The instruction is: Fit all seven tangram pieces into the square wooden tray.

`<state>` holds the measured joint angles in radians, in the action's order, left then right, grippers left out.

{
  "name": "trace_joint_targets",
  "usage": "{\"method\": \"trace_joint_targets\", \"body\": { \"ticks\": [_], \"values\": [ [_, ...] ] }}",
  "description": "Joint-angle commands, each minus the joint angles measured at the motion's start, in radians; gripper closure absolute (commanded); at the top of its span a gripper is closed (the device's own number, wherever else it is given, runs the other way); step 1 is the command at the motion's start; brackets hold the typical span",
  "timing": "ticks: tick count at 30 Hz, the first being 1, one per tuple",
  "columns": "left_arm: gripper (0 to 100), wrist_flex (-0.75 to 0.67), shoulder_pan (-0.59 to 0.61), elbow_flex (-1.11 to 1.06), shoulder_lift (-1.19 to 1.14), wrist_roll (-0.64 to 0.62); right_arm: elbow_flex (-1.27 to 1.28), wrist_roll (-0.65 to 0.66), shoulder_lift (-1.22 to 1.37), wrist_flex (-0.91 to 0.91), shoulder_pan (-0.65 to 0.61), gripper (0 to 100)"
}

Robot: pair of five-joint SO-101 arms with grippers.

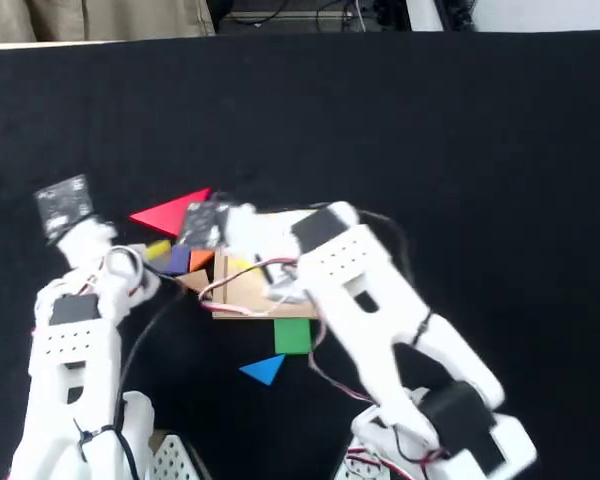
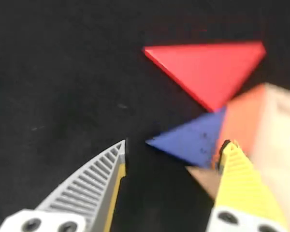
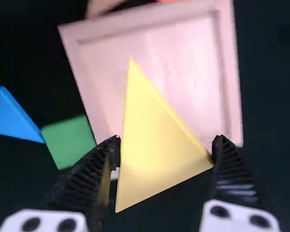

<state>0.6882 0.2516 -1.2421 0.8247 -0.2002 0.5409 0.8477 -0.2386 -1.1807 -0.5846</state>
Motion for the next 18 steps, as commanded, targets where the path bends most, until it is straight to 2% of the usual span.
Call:
{"method": "trace_joint_targets", "body": {
  "ticks": [1, 7, 18],
  "values": [
    [69, -0.100, 0.081, -0.025, 0.017, -0.101, -0.021, 0.041, 0.053, 0.018, -0.048, 75.2],
    [69, -0.161, 0.079, -0.061, 0.017, -0.103, -0.030, 0.221, 0.153, 0.026, -0.046, 75.2],
    [69, -0.173, 0.044, -0.064, 0.014, -0.104, -0.197, 0.287, 0.348, 0.026, -0.035, 75.2]
  ]
}}
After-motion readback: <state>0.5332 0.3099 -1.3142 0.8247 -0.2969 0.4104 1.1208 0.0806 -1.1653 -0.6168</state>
